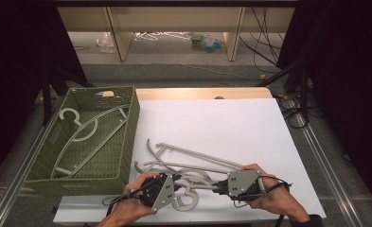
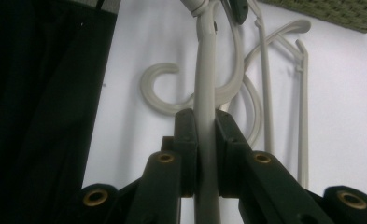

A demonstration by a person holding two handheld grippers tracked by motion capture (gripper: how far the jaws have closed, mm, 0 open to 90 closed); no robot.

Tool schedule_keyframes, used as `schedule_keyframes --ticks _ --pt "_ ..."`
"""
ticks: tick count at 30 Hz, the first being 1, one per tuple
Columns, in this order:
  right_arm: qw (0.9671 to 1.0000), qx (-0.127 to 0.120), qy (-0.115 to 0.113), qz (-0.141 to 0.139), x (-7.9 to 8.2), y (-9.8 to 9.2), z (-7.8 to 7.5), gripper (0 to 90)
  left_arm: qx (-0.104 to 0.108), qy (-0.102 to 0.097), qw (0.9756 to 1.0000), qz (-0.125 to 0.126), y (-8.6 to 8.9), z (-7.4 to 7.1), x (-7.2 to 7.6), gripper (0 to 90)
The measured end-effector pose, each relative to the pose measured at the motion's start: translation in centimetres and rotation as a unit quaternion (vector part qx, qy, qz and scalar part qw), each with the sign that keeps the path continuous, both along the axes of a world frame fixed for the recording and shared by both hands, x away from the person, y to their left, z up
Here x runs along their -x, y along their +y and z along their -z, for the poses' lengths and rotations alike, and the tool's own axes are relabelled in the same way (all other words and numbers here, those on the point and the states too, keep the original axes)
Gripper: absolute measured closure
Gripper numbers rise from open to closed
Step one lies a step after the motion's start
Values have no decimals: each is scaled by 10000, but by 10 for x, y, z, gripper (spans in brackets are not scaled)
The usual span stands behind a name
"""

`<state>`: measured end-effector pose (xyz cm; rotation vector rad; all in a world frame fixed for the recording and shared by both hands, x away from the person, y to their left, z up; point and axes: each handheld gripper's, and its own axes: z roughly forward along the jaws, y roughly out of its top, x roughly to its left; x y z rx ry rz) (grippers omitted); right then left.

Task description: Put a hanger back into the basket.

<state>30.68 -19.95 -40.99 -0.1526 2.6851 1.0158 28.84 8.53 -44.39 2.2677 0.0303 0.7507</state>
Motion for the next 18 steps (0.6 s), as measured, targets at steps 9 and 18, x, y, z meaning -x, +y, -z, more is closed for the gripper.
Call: schedule_keyframes --ticks 9,18 --pt "9994 -110 -61 336 -4 -4 -2 782 23 442 9990 16 -2 -22 6 759" --pt "9966 -414 79 714 -6 -4 -3 659 288 1178 9924 -191 -1 -27 5 777"
